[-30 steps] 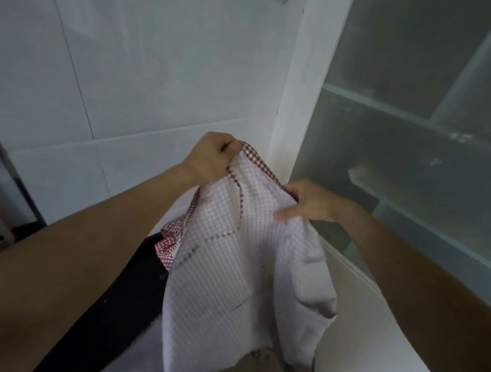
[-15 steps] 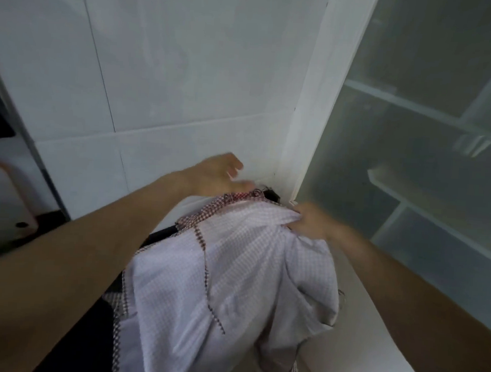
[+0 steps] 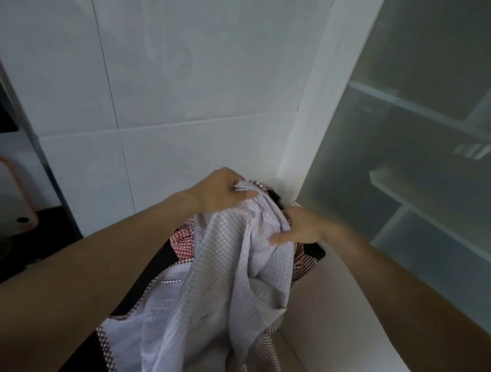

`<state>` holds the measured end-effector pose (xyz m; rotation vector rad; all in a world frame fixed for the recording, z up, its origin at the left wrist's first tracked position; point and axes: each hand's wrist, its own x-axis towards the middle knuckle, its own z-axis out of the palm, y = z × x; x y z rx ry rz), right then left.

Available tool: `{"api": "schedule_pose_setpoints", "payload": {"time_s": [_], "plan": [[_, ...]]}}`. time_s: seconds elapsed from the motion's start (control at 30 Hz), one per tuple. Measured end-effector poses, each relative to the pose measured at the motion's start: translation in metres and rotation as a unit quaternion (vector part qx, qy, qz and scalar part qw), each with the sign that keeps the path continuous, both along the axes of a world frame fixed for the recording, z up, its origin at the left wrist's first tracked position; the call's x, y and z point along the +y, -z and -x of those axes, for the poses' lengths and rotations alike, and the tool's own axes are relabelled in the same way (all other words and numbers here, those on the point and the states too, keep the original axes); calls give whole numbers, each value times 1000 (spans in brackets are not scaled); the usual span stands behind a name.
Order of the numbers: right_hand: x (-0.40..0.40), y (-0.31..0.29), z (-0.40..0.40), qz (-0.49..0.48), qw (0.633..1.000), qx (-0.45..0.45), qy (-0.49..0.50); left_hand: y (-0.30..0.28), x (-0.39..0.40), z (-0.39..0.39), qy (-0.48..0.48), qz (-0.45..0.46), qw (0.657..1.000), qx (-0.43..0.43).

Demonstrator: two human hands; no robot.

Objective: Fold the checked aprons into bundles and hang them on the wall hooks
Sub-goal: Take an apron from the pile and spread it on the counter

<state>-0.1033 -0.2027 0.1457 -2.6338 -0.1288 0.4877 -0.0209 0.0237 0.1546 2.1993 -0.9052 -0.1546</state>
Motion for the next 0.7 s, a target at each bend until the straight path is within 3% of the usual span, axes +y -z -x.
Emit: {"api": "schedule_pose_setpoints", "payload": {"time_s": [0.17, 0.3, 0.4, 0.53, 0.7], "plan": [[-19, -2, 0, -37, 998, -29, 48, -13, 20, -10, -44, -8, 998, -35], [-25, -18, -3, -108, 991, -48, 56, -22, 43, -18, -131, -105, 985, -47], [-13, -30, -7, -144, 984, -86, 63, -25, 42, -13, -115, -205, 971, -40], [16, -43, -14, -107, 984, -135, 35, -35, 15, 14, 3, -77, 997, 15], [24, -41, -15, -97, 977, -184, 44, -42, -6, 21, 25, -79, 996, -21]]}}
